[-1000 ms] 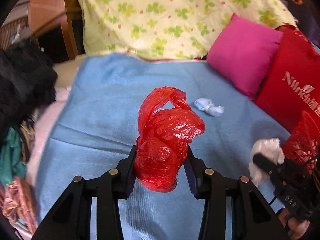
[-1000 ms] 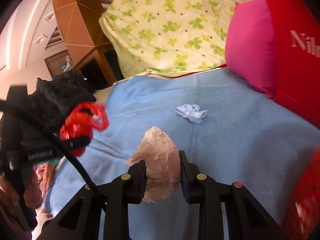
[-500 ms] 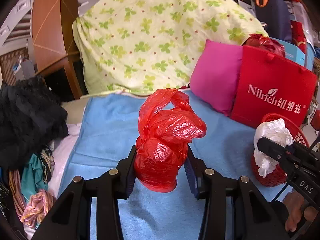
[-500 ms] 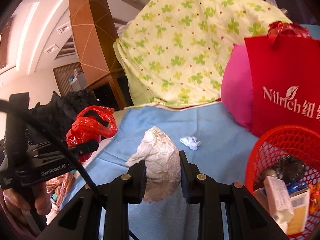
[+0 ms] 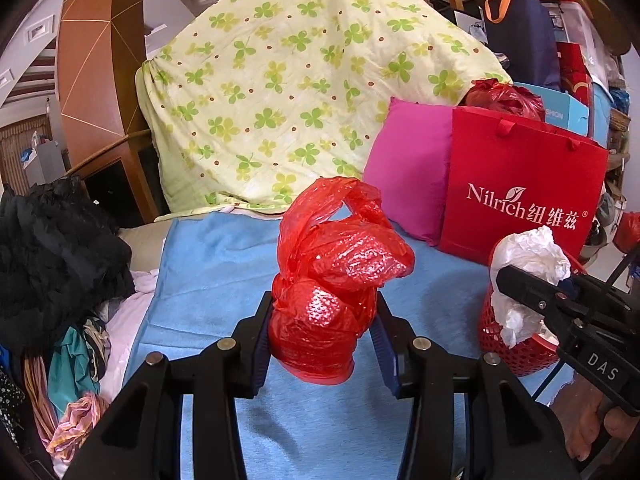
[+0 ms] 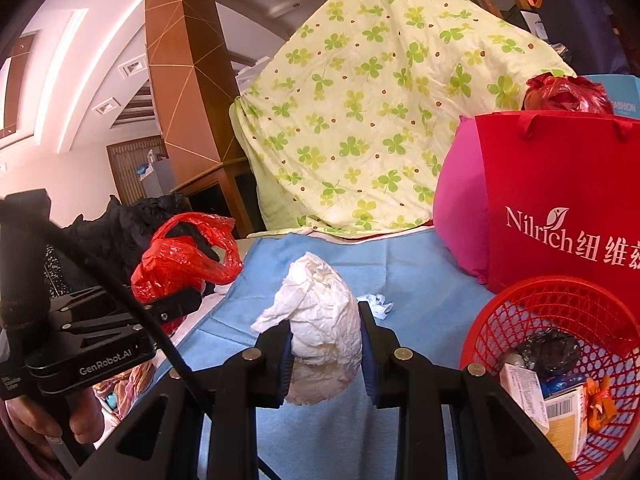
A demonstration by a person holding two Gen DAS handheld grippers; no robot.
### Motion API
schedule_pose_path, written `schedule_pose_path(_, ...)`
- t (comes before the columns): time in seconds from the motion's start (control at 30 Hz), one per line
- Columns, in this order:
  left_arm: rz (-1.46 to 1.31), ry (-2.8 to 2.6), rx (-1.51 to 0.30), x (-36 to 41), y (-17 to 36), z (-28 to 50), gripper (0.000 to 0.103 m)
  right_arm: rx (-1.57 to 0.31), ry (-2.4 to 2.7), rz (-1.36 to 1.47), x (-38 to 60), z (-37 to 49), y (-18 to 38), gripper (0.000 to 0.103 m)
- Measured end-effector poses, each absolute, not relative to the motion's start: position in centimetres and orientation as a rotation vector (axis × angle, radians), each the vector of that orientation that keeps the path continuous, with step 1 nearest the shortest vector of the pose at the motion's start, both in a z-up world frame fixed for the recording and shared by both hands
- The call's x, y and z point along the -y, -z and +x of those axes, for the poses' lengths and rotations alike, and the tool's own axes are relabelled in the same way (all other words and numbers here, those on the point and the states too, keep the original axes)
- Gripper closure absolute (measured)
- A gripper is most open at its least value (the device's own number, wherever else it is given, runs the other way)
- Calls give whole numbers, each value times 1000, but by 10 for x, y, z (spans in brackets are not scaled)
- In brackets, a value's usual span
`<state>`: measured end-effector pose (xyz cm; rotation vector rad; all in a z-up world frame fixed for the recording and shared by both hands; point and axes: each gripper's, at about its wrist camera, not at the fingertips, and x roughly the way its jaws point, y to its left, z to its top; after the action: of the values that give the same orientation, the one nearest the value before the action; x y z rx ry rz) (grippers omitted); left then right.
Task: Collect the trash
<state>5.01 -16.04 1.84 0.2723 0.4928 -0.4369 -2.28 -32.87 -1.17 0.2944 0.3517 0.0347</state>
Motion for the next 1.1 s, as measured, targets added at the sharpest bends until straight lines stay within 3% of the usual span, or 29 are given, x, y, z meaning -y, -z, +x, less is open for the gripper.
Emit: schedule_pose_path(1.1, 303, 486, -496, 179, -14, 41, 55, -331, 15, 327, 347, -41, 10, 73)
